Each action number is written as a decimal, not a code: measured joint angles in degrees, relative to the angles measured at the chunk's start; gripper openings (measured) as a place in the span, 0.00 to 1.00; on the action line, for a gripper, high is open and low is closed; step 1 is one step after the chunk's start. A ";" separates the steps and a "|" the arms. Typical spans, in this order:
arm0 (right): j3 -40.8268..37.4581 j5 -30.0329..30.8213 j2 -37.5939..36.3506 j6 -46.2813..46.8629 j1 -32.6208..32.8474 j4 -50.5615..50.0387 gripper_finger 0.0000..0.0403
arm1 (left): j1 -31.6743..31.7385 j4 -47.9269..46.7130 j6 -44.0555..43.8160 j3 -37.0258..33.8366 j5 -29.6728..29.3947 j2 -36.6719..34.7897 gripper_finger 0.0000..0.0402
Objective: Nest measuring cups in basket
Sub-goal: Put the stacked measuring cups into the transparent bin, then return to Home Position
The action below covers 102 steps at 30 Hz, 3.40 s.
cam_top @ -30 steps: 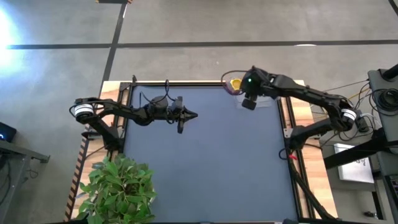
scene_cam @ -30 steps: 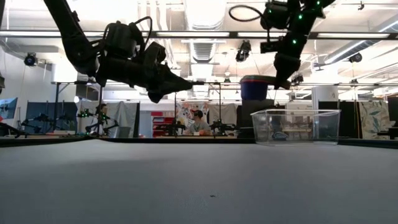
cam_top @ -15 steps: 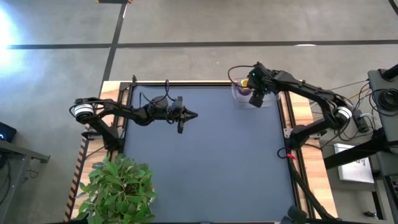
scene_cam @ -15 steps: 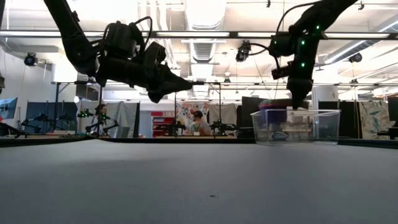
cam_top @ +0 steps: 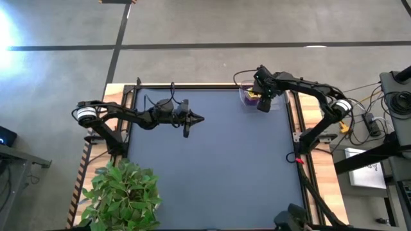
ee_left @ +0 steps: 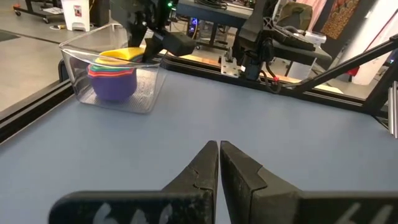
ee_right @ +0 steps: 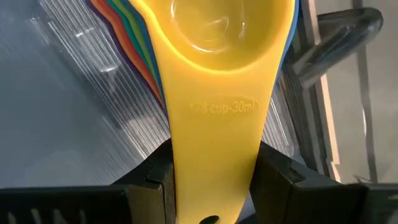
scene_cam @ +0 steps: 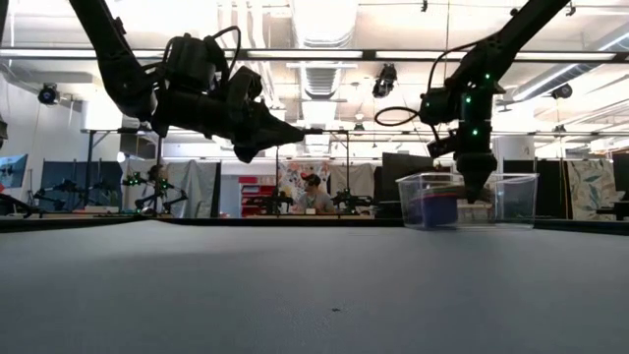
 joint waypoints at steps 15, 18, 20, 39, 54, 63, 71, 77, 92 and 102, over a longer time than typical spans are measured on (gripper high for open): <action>0.32 -1.08 -5.45 -0.75 -0.41 0.66 0.45 | 0.00 -0.52 0.44 -0.02 0.15 0.00 0.00; 0.23 -1.22 -7.00 -0.73 -0.41 -0.33 0.47 | 0.00 -0.58 0.44 -0.02 0.15 0.00 0.00; 0.19 -1.10 -8.40 -0.20 -0.38 -0.55 0.48 | 0.00 -0.65 0.44 -0.04 0.15 0.00 0.00; -9.70 -25.51 -38.89 22.16 5.26 20.36 0.22 | -0.02 -1.01 -1.38 -0.77 5.49 -4.11 0.00; -33.10 -25.49 -56.50 26.97 14.19 47.88 0.09 | 2.33 0.44 -2.84 -12.80 5.57 -27.89 0.00; -35.58 -25.13 -66.92 26.18 14.17 46.80 0.09 | 6.75 -0.10 -6.42 -21.14 5.67 -41.84 0.00; -36.37 -15.30 -71.74 26.83 14.19 41.44 0.08 | 11.26 -6.86 -6.98 -23.60 7.37 -50.31 0.00; -42.32 -14.91 -76.60 28.97 14.17 44.97 0.08 | 13.92 -8.22 -6.95 -25.54 10.13 -54.98 0.00; -58.24 -14.45 -86.85 28.49 14.17 51.09 0.08 | 14.78 -11.50 -6.71 -30.60 11.39 -58.64 0.00; -58.28 -12.38 -83.50 28.62 14.15 47.82 0.08 | 14.78 -13.05 -0.90 -30.60 11.17 -56.73 0.00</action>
